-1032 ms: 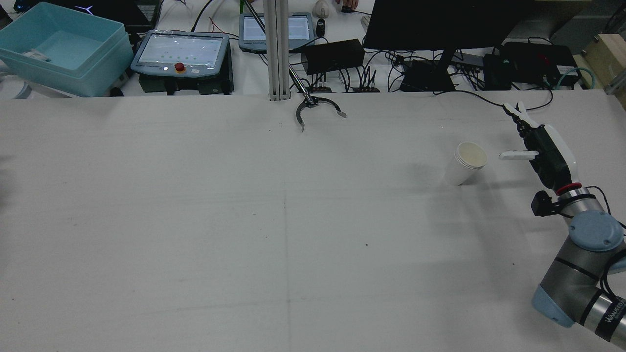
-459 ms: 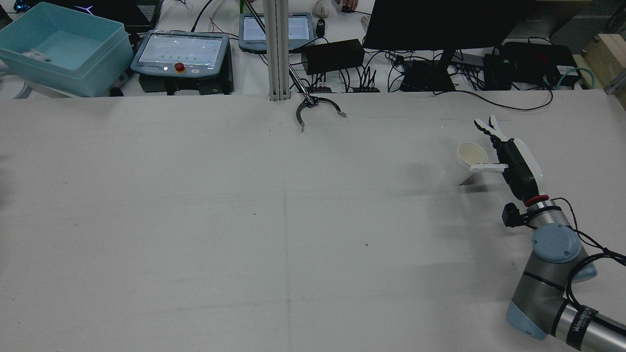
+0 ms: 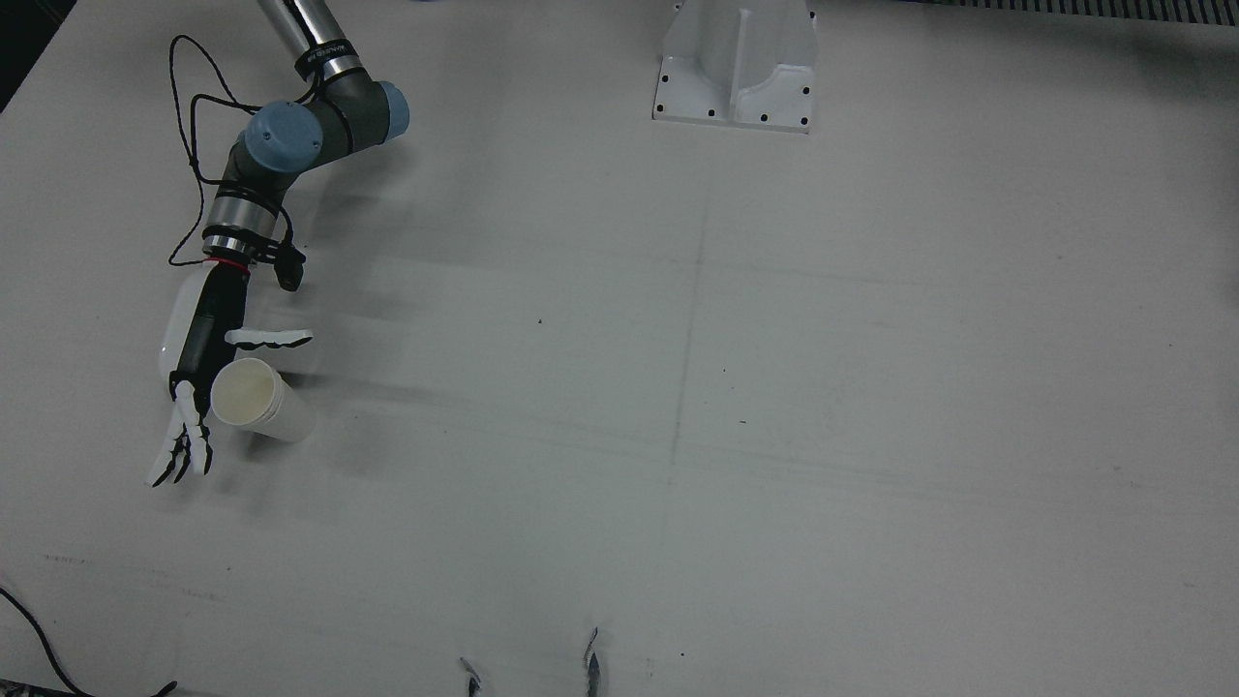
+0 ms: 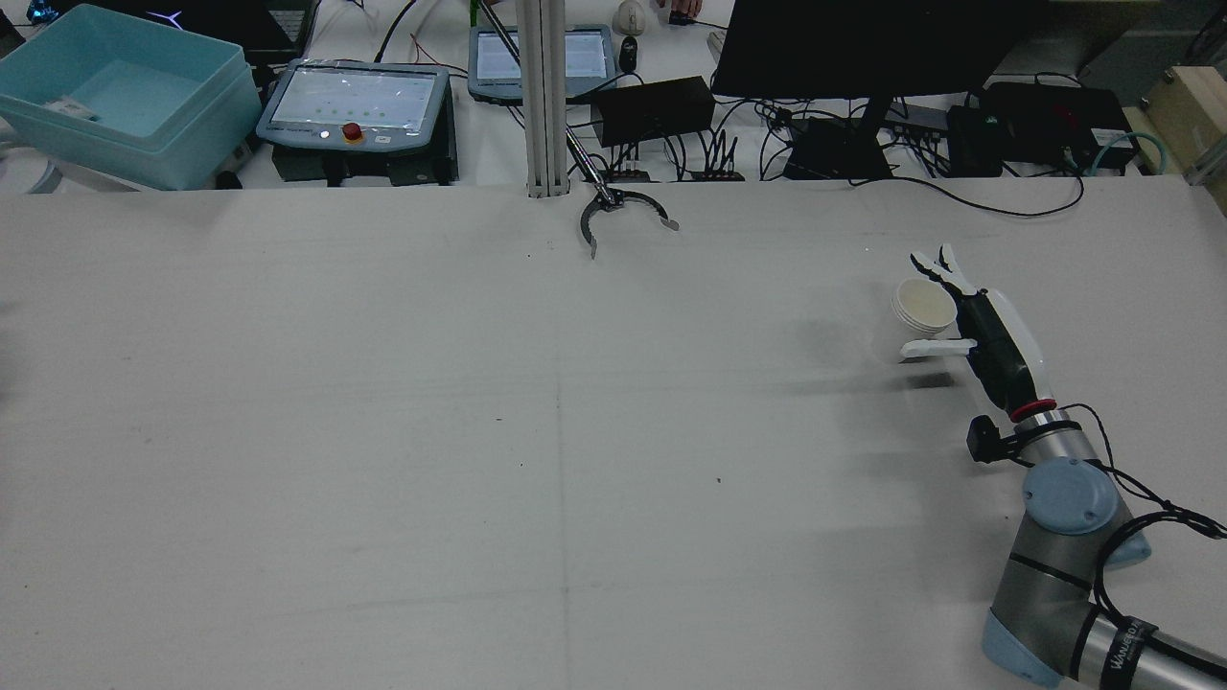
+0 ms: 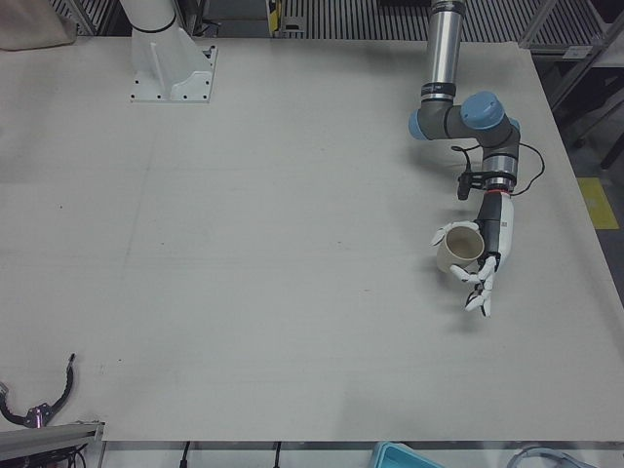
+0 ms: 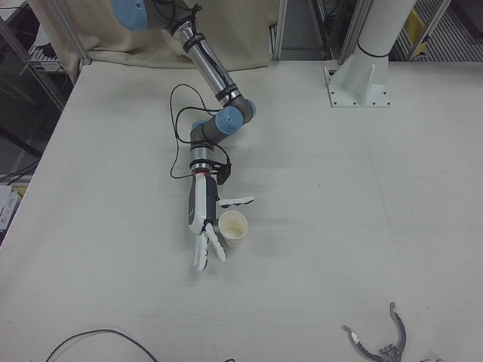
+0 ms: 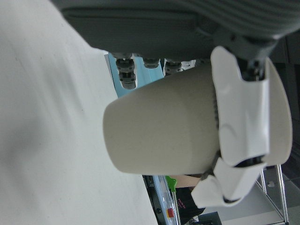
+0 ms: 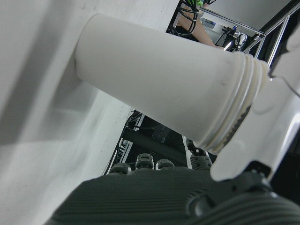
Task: Pour water
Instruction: 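Close the right hand around the white paper cup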
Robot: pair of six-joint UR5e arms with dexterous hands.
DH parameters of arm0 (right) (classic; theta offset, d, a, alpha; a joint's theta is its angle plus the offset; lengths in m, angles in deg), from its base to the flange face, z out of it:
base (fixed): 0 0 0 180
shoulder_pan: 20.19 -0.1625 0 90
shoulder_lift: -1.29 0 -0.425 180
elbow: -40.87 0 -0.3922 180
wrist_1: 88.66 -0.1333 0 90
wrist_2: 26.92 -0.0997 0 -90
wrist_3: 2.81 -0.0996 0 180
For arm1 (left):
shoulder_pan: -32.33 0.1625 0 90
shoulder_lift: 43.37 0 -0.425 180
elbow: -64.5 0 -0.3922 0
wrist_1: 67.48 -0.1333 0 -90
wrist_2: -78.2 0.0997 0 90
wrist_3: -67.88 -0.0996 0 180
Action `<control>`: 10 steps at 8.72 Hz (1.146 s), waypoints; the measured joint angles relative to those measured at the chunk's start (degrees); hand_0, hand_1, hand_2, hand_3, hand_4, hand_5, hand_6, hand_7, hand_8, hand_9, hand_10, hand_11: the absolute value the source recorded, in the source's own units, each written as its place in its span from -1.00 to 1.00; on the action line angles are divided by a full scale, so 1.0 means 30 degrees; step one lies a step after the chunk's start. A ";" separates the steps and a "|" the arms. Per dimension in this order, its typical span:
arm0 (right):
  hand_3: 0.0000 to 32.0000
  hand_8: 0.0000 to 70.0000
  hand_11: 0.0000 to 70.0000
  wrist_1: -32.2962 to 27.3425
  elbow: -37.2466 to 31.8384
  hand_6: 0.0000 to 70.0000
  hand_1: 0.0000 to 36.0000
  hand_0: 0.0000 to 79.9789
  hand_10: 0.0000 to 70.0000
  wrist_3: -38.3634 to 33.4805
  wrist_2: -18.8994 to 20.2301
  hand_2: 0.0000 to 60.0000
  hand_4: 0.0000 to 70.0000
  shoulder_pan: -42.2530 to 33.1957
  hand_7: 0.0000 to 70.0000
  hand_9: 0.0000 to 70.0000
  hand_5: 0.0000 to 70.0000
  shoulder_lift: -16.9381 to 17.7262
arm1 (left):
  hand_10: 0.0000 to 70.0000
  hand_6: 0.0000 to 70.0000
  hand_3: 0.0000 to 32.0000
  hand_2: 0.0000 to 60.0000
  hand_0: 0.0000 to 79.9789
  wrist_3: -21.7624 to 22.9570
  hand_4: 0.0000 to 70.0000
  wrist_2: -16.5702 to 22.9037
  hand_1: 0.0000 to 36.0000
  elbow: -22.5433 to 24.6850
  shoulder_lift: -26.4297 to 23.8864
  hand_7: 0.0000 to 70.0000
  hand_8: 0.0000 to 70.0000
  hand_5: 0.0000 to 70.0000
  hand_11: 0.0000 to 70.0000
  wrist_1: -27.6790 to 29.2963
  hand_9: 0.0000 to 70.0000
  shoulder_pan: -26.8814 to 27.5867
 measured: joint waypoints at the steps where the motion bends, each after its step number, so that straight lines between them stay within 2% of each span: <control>1: -0.91 -0.89 -1.00 0.0011 -0.0002 -1.00 -0.69 0.18 -1.00 0.0012 -0.0013 -1.00 -0.74 0.0099 -1.00 -0.86 -0.94 -0.0030 | -0.77 -0.89 -1.00 1.00 0.43 -0.0006 -0.09 0.0000 1.00 -0.0006 0.0000 -0.30 -0.97 1.00 -0.57 -0.0010 -0.90 0.0002; 3: -1.00 -0.89 -1.00 0.0047 -0.0014 -1.00 -0.65 0.19 -1.00 0.0211 -0.0029 -1.00 -0.71 0.0197 -1.00 -0.86 -0.93 -0.0196 | -0.77 -0.89 -1.00 1.00 0.43 -0.0010 -0.09 0.0000 1.00 -0.0011 0.0000 -0.30 -0.97 1.00 -0.57 -0.0017 -0.90 0.0012; 6: -1.00 -0.89 -1.00 0.0096 -0.0029 -1.00 -0.54 0.23 -1.00 0.0501 -0.0047 -1.00 -0.62 0.0238 -1.00 -0.85 -0.87 -0.0310 | -0.78 -0.89 -1.00 1.00 0.43 -0.0001 -0.07 0.0000 1.00 -0.0011 0.0000 -0.30 -0.97 1.00 -0.58 -0.0028 -0.90 0.0042; 7: -1.00 -0.87 -0.99 0.0116 -0.0032 -1.00 -0.43 0.27 -1.00 0.0535 -0.0039 -1.00 -0.53 0.0243 -0.90 -0.80 -0.80 -0.0295 | -0.77 -0.88 -1.00 1.00 0.44 -0.0017 -0.07 0.0000 1.00 -0.0011 0.0000 -0.28 -0.97 1.00 -0.57 -0.0039 -0.89 0.0070; 8: -1.00 -0.79 -0.91 0.0128 -0.0032 -0.96 -0.35 0.30 -0.97 0.0547 -0.0030 -1.00 -0.47 0.0238 -0.72 -0.67 -0.68 -0.0272 | -0.77 -0.88 -1.00 1.00 0.44 -0.0028 -0.07 0.0000 1.00 -0.0004 0.0000 -0.28 -0.97 1.00 -0.57 -0.0063 -0.89 0.0074; 9: -1.00 -0.69 -0.81 0.0134 -0.0033 -0.87 -0.23 0.34 -0.90 0.0563 -0.0032 -1.00 -0.41 0.0216 -0.57 -0.48 -0.56 -0.0258 | -0.77 -0.88 -1.00 1.00 0.44 -0.0027 -0.08 0.0000 1.00 0.0005 0.0000 -0.28 -0.97 1.00 -0.57 -0.0083 -0.89 0.0075; 10: -1.00 -0.54 -0.68 0.0137 -0.0033 -0.75 -0.19 0.36 -0.81 0.0584 -0.0041 -0.95 -0.33 0.0202 -0.36 -0.24 -0.39 -0.0267 | -0.77 -0.88 -1.00 1.00 0.43 -0.0019 -0.08 0.0001 1.00 0.0013 0.0000 -0.29 -0.97 1.00 -0.57 -0.0106 -0.89 0.0059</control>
